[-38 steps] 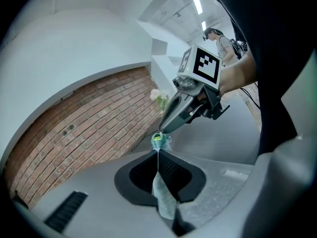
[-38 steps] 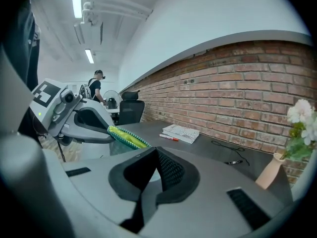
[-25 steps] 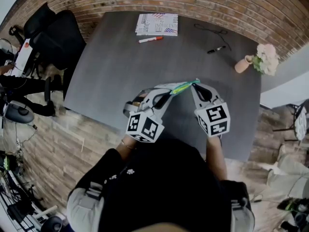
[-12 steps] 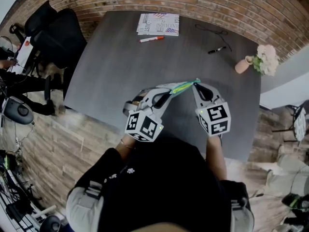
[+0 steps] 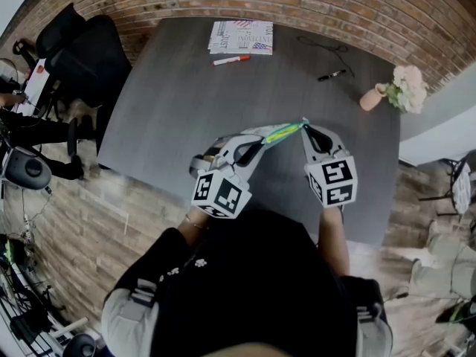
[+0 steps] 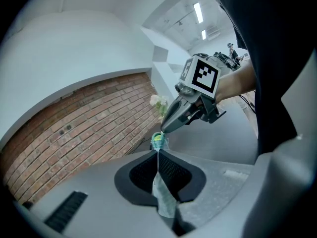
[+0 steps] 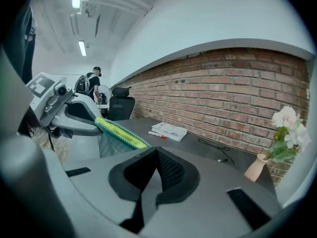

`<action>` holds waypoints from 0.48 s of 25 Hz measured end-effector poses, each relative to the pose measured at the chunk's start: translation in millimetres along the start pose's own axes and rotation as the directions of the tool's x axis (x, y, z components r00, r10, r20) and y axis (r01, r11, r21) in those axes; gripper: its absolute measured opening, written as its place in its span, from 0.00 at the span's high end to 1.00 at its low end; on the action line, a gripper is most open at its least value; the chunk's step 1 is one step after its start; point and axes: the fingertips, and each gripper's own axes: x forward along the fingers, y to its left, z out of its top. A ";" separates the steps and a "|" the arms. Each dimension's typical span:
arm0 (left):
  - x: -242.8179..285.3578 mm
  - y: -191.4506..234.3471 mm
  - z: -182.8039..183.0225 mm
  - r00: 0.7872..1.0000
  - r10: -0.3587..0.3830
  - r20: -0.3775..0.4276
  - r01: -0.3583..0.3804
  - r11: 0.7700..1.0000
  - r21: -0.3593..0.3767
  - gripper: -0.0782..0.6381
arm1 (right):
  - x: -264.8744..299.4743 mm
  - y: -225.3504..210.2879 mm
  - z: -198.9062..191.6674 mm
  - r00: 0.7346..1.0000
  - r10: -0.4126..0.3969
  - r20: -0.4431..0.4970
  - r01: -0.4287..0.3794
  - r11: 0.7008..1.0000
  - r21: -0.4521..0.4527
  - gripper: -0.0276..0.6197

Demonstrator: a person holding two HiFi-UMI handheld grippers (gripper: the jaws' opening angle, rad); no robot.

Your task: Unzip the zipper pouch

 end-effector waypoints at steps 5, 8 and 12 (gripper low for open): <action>-4.4 4.3 -1.0 1.000 0.010 0.010 -0.010 1.000 -0.030 0.88 | -1.3 -7.5 -1.8 1.000 -0.016 0.002 0.016 1.000 -0.006 0.95; -4.1 4.2 -1.4 1.000 0.009 0.009 -0.009 1.000 -0.027 0.88 | -0.6 -7.2 -1.4 1.000 -0.016 0.005 0.016 1.000 -0.006 0.95; -5.2 2.9 -0.4 1.000 0.006 0.012 -0.006 1.000 -0.024 0.88 | -2.9 -11.9 -4.5 0.999 -0.039 -0.012 0.039 0.999 -0.003 0.95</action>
